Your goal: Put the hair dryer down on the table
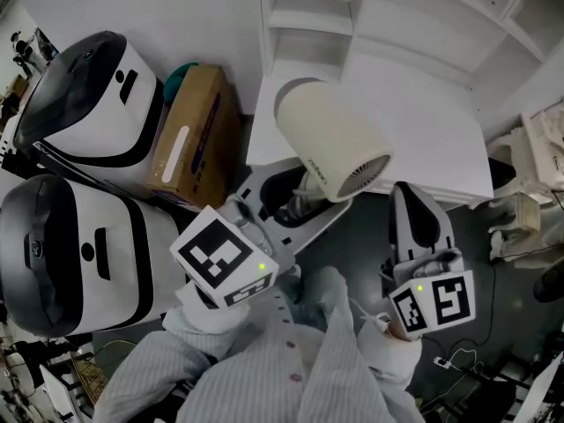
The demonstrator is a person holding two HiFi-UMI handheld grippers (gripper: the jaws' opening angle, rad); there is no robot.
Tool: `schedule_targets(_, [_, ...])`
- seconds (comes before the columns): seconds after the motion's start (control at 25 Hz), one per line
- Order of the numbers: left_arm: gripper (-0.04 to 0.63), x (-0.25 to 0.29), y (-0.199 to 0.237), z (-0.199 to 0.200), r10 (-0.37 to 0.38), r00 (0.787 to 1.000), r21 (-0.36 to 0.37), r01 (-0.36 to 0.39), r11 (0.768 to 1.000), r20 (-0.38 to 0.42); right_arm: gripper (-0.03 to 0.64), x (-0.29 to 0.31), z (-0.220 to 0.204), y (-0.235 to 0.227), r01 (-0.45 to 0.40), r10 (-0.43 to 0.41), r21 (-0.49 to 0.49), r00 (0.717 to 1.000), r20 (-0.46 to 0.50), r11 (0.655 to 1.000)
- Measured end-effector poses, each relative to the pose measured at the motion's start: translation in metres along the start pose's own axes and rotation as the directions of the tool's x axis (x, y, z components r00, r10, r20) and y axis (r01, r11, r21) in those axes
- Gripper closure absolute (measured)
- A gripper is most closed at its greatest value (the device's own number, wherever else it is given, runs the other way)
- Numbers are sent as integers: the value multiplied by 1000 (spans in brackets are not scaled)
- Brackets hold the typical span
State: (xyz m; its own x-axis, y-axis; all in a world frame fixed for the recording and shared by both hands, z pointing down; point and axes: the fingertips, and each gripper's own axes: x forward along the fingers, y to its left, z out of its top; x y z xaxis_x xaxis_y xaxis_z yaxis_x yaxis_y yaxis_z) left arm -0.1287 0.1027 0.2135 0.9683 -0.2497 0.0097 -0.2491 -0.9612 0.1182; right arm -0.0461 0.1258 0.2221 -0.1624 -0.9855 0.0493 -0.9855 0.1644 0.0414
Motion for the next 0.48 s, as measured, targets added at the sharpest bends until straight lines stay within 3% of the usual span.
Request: schedule_targets(0.48, [376,30,51,0,27,1000,-23,-28,999,-3,606,57,-6,-25,-46,46,12,999,-20,999])
